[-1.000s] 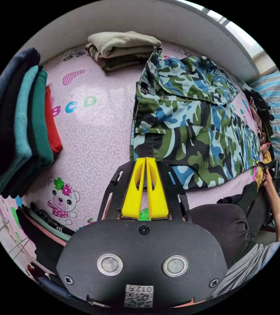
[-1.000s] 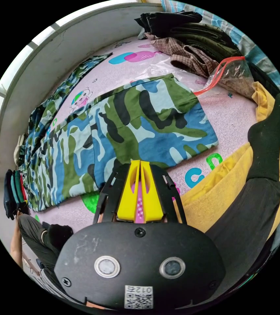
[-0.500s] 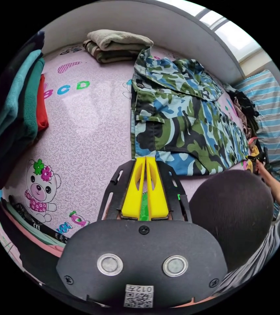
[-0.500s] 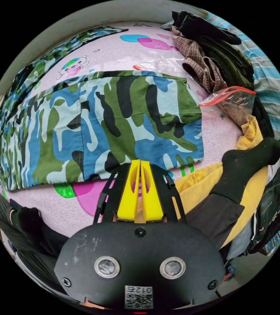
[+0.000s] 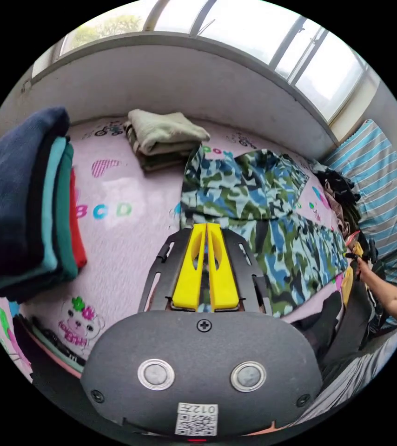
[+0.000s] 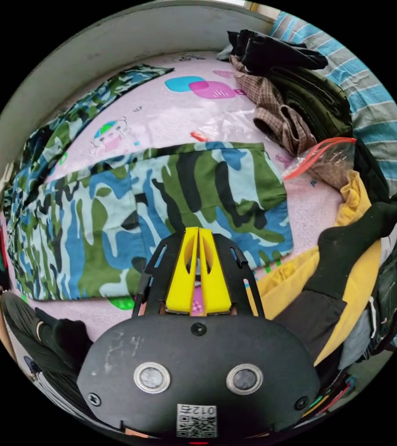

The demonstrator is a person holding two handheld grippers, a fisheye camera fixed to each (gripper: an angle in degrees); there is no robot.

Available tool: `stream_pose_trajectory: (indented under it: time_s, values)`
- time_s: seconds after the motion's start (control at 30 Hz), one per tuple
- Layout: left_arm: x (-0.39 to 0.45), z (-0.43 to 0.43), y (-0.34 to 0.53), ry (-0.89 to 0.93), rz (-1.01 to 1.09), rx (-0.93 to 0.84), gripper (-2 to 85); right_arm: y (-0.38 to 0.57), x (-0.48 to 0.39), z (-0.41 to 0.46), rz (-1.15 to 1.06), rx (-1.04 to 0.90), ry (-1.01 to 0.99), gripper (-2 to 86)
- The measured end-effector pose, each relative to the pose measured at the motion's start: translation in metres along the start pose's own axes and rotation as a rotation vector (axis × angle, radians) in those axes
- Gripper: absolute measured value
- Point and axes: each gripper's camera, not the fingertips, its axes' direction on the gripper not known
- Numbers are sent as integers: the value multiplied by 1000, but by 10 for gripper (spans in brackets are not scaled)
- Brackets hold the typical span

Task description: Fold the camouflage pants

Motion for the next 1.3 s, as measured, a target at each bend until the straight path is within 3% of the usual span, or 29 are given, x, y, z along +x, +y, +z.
stream_pose_trajectory:
  time_s: [0.33,0.43,0.53,0.7,0.93,1.3]
  values:
    - [34,110,-83,-29,-175,7,-1,-21,-16,64,-7,-84,-17,-9]
    - [26,106,-94,-41,-225,111,-1,-28,-15,76,-6,-125,-18,-9]
    - [6,94,-116,-212,-292,148,-1,-32,-21,87,-29,-130,17,-9]
    - [-39,145,-164,-71,-253,-96,0,-29,-22,103,8,-102,30,-8]
    - [-31,169,-217,-142,-157,-120,0,-36,-29,128,3,-140,72,-9]
    - [4,140,-213,-131,-266,99,-1,-29,-28,159,25,-117,61,-8]
